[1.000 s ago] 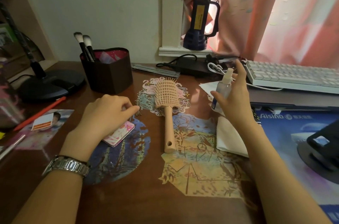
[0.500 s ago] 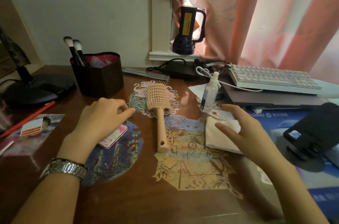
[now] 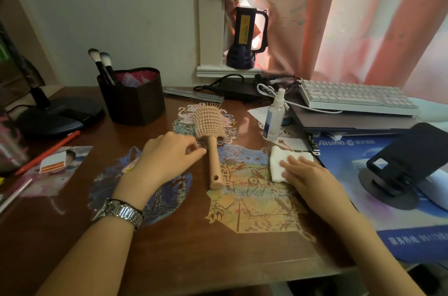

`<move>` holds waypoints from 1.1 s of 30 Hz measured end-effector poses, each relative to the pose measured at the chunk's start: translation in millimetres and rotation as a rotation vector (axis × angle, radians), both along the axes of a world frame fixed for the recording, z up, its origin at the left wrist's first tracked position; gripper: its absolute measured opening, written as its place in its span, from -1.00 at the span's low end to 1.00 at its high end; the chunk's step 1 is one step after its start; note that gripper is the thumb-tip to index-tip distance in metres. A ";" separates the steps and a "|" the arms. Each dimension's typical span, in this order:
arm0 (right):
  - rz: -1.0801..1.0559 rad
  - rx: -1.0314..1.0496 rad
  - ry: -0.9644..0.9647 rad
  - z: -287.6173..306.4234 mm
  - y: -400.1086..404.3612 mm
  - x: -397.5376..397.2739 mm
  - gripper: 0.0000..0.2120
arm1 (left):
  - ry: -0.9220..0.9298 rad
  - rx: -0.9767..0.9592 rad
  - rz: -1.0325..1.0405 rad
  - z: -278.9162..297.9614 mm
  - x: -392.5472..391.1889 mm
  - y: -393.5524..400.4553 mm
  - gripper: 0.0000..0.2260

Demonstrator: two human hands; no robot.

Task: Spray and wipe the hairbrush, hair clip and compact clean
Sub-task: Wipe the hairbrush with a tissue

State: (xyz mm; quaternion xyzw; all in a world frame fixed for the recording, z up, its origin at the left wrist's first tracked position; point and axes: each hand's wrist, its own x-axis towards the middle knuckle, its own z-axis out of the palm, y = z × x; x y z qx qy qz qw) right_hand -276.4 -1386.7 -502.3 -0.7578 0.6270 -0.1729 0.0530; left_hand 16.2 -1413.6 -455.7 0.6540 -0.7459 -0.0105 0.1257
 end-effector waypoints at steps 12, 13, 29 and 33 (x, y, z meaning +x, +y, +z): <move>-0.123 -0.158 -0.042 0.0 10.5 7.3 -0.74 | 0.160 -0.046 -0.019 -1.8 7.3 -18.5 -0.77; -0.136 -0.154 -0.063 0.7 11.0 7.7 -0.73 | 0.163 -0.047 -0.024 -2.6 7.0 -22.0 -0.76; -0.137 -0.208 -0.211 -0.3 13.9 4.9 -0.72 | 0.282 0.021 -0.072 -16.3 -1.7 -46.4 -0.73; -0.111 -0.224 -0.251 0.9 13.8 4.2 -0.72 | 0.344 0.037 -0.161 -14.4 -7.6 -41.9 -0.76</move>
